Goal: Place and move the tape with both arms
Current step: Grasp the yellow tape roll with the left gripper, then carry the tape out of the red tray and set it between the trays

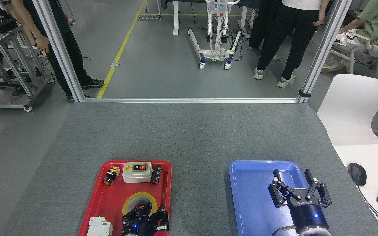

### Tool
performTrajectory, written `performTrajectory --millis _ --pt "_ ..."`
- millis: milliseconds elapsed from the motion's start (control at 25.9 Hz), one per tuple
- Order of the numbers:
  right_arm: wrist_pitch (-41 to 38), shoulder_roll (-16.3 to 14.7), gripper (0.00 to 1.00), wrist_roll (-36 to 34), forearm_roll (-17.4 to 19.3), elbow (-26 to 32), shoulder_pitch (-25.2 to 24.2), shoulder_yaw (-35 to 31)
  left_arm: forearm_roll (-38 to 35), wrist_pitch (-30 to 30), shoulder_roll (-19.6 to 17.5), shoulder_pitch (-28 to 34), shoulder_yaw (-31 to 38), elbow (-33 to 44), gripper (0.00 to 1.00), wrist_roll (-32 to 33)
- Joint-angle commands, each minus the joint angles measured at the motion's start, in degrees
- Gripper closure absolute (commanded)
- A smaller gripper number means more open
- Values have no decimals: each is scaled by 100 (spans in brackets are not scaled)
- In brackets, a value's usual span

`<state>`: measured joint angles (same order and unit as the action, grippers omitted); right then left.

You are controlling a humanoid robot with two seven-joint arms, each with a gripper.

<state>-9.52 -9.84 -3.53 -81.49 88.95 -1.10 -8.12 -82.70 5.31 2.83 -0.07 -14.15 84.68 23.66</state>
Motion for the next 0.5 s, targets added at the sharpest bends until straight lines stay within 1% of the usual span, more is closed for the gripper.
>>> performTrajectory --millis 0,39,77,270,347,463 --pt "-6 -1 0 1 1 0 -4 4 0 -83 -11 7 9 5 80 -19" --pt "3 -1 0 10 -8 0 -4 4 0 -92 -11 7 9 5 88 -19" --pt "-6 -1 0 19 -8 0 -4 4 0 -109 -19 7 9 13 99 -19" --pt "3 8 0 28 -8 0 -4 -5 -9 -110 -19 16 9 128 100 -19" --pt "-6 8 0 28 -8 0 -4 -5 9 -145 -37 34 9 418 100 -28" --pt "2 -1 0 37 -16 0 -4 3 17 -470 -28 51 9 989 100 -19"
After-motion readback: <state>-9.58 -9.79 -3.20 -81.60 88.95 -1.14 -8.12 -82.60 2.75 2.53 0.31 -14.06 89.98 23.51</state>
